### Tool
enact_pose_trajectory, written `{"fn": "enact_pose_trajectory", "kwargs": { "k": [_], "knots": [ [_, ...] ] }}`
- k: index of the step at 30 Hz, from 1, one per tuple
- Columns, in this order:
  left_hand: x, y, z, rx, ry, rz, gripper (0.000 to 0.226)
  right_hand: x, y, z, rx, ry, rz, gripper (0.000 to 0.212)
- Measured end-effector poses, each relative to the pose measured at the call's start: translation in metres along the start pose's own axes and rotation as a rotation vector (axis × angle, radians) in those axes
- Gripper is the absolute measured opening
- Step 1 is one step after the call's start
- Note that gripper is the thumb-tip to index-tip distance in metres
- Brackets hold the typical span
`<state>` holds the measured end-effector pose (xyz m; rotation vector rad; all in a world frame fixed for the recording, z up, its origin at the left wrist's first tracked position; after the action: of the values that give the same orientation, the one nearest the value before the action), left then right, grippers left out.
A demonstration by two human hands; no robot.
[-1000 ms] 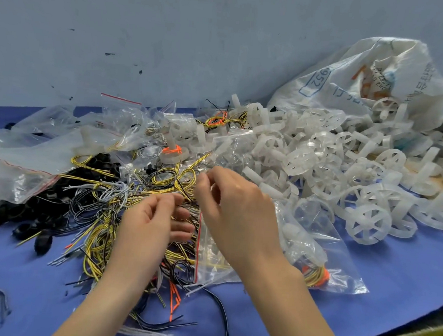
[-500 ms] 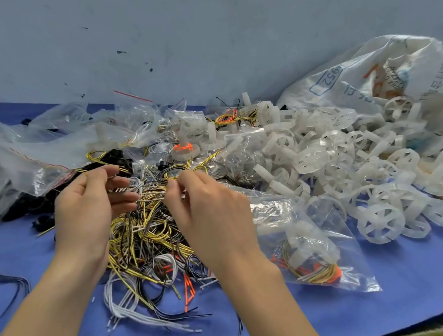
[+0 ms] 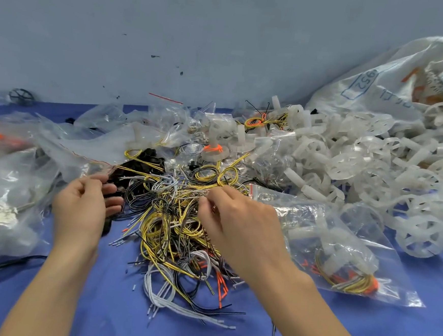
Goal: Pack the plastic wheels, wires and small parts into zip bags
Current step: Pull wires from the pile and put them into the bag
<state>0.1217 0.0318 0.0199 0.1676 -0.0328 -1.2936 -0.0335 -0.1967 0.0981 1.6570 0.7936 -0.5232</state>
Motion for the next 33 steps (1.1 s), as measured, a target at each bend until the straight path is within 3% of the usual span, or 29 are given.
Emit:
{"fn": "enact_pose_trajectory", "kwargs": {
  "k": [8,11,15,21,24,28,33],
  "knots": [
    [-0.007,0.017,-0.008,0.218,0.713,0.016,0.023,0.01,-0.003,-0.012,-0.065,0.036,-0.008,0.029],
    [-0.005,0.016,-0.022,0.154,0.931,-0.054,0.026,0.011,0.0,-0.004,-0.029,0.033,-0.022,0.03],
    [-0.005,0.009,-0.04,0.048,1.097,-0.17,0.03,0.008,0.001,0.007,0.037,0.029,-0.016,0.029],
    [-0.006,-0.004,-0.044,0.106,1.219,-0.288,0.027,-0.008,-0.001,0.03,0.121,0.095,0.063,0.025],
    [0.0,-0.008,-0.025,0.209,1.088,-0.261,0.017,0.0,-0.006,0.054,0.283,0.062,-0.055,0.03],
    [0.017,-0.024,0.025,0.336,0.597,-0.239,0.007,0.013,-0.018,0.074,0.398,-0.012,-0.223,0.036],
    [0.075,-0.071,0.046,0.173,0.079,-0.526,0.026,0.007,-0.021,0.095,0.482,0.115,-0.205,0.022]
  ]
}}
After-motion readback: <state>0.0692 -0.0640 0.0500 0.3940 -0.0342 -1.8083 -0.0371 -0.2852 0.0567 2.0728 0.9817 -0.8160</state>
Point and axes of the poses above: each hand's wrist, its own y-axis towards the middle knuckle, its own x-axis out of the palm, z = x × y, the point moved 10 cm from there along y, towards the middle knuckle, and after that the axes turned 6 degrees about y, right-handed, at the moved point
